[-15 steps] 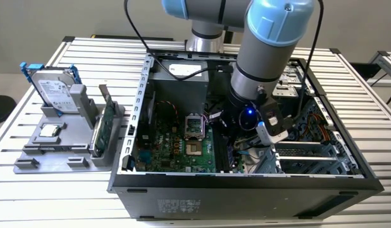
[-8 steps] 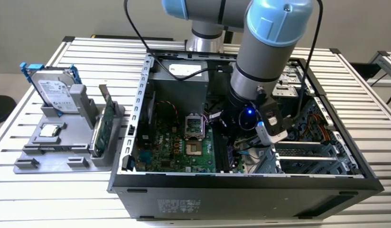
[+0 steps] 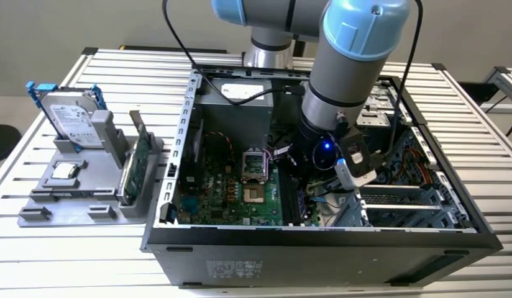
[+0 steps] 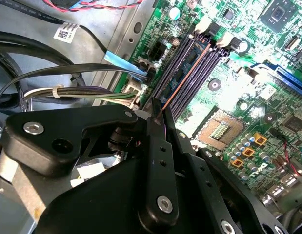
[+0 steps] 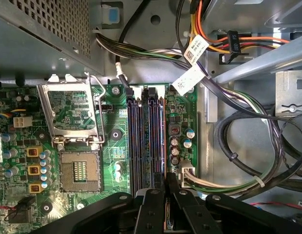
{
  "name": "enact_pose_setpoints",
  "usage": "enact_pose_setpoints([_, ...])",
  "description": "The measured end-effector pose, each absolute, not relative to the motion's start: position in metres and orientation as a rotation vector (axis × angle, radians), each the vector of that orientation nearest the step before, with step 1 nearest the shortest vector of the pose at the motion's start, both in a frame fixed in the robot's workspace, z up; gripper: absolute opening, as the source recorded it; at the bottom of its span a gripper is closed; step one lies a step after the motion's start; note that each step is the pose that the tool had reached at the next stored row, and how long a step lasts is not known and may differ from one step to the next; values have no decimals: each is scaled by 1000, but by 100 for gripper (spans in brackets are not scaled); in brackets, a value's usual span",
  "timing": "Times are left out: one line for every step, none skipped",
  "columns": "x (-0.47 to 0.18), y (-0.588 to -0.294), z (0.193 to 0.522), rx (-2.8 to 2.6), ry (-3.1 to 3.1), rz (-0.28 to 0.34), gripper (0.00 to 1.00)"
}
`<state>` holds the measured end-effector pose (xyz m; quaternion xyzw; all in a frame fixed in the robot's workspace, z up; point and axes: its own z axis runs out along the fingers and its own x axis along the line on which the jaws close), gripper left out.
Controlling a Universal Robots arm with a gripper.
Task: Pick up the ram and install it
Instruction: 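Insert the ram into the slot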
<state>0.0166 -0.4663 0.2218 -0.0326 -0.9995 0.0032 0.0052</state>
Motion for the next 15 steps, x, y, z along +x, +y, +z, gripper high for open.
enact_pose_setpoints([17,-466,222,-102,-3130,10,0])
enact_pose_setpoints([17,-466,222,-102,-3130,10,0])
enact_pose_setpoints([17,-466,222,-102,-3130,10,0])
enact_pose_setpoints([17,-466,222,-102,-3130,10,0])
enact_pose_setpoints([17,-466,222,-102,-3130,10,0])
enact_pose_setpoints([17,-466,222,-102,-3130,10,0])
enact_pose_setpoints([17,-466,222,-102,-3130,10,0])
enact_pose_setpoints([17,-466,222,-102,-3130,10,0])
enact_pose_setpoints([17,-466,222,-102,-3130,10,0])
enact_pose_setpoints([17,-466,222,-102,-3130,10,0])
enact_pose_setpoints([17,-466,222,-102,-3130,10,0])
enact_pose_setpoints([17,-466,222,-101,-3130,10,0])
enact_pose_setpoints([17,-466,222,-101,-3130,10,0])
enact_pose_setpoints([17,-466,222,-101,-3130,10,0])
enact_pose_setpoints([17,-466,222,-101,-3130,10,0])
